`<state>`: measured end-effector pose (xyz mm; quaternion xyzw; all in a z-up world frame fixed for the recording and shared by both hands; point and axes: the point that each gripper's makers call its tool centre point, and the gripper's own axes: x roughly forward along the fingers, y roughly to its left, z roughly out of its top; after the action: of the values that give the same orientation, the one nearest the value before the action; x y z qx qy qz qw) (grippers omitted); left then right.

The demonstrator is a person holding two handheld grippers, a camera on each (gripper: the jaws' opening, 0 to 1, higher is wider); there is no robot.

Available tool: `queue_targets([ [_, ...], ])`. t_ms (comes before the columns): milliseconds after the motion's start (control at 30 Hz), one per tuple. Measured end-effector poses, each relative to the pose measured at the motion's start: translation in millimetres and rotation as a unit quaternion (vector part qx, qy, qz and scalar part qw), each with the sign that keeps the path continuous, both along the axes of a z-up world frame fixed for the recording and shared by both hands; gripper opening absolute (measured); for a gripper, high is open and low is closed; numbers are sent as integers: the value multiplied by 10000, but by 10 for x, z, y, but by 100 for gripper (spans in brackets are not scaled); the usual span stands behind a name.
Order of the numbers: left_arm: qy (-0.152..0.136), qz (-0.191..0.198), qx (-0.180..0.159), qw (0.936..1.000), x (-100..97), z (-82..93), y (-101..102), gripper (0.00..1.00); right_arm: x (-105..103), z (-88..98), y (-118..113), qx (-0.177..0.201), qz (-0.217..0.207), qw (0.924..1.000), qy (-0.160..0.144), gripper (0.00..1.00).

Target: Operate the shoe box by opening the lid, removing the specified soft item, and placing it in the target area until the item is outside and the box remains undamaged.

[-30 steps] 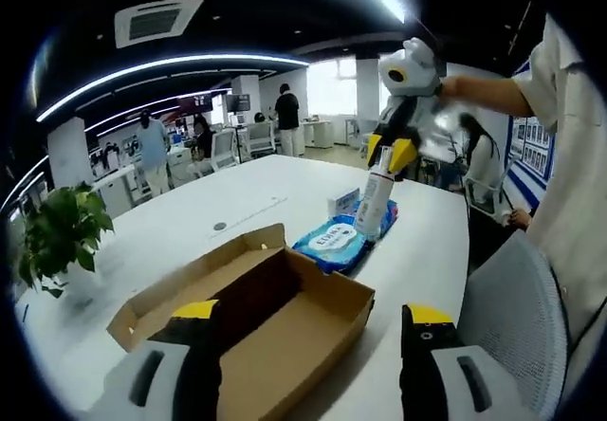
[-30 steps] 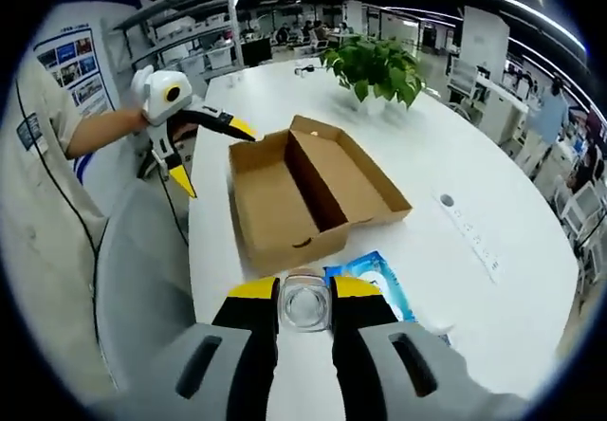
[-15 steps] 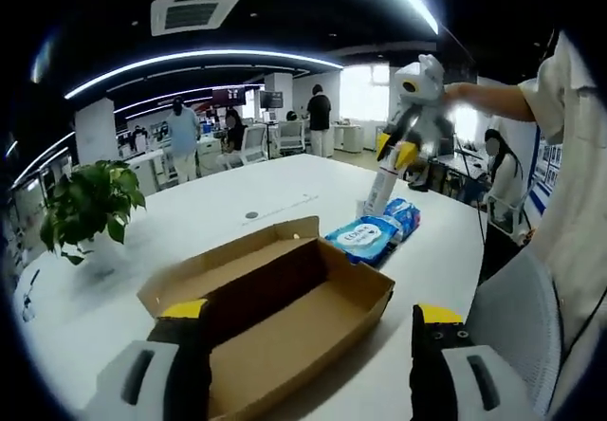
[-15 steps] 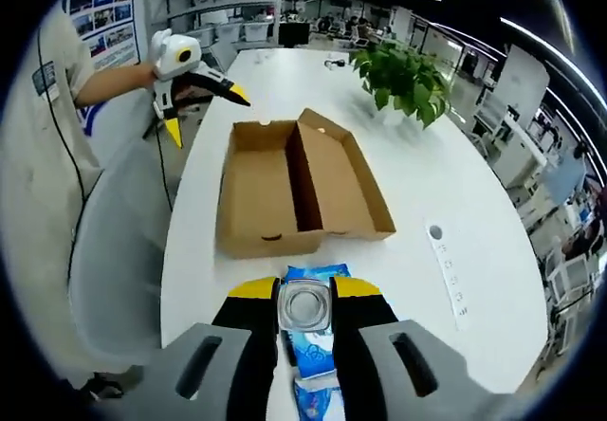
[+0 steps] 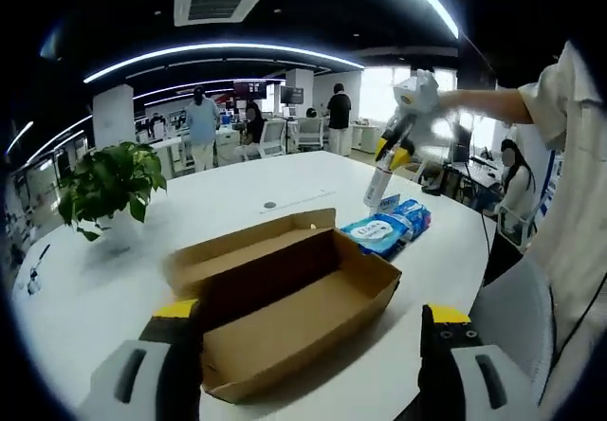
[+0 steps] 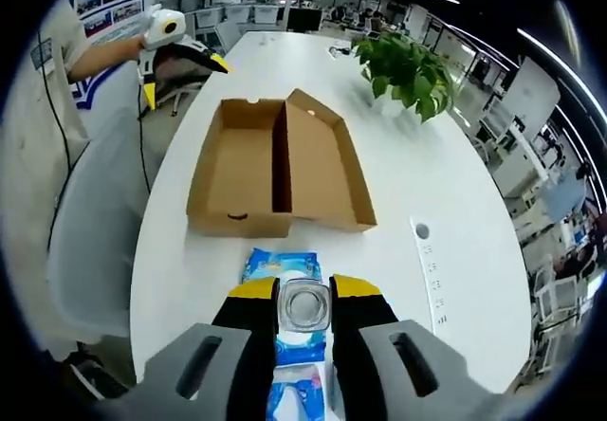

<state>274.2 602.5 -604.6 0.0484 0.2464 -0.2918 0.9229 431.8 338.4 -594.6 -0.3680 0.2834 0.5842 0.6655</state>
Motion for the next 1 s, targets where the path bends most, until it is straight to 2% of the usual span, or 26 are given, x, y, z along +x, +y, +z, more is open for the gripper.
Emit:
queue_targets([
  [300, -21, 279, -45, 9996, -40, 12, 142, 99, 220, -208, 4, -226, 48, 9997, -20, 18],
  [533, 69, 381, 20, 9992, -87, -62, 201, 99, 395, -388, 11, -400, 10, 9992, -64, 18],
  [800, 162, 506, 37, 9986, -113, -121, 274, 98, 562, -676, -60, -756, 257, 9968, -82, 18],
  [1000, 231, 561, 50, 9981, -108, -171, 303, 98, 635, -817, -113, -914, 372, 9951, -118, 18],
])
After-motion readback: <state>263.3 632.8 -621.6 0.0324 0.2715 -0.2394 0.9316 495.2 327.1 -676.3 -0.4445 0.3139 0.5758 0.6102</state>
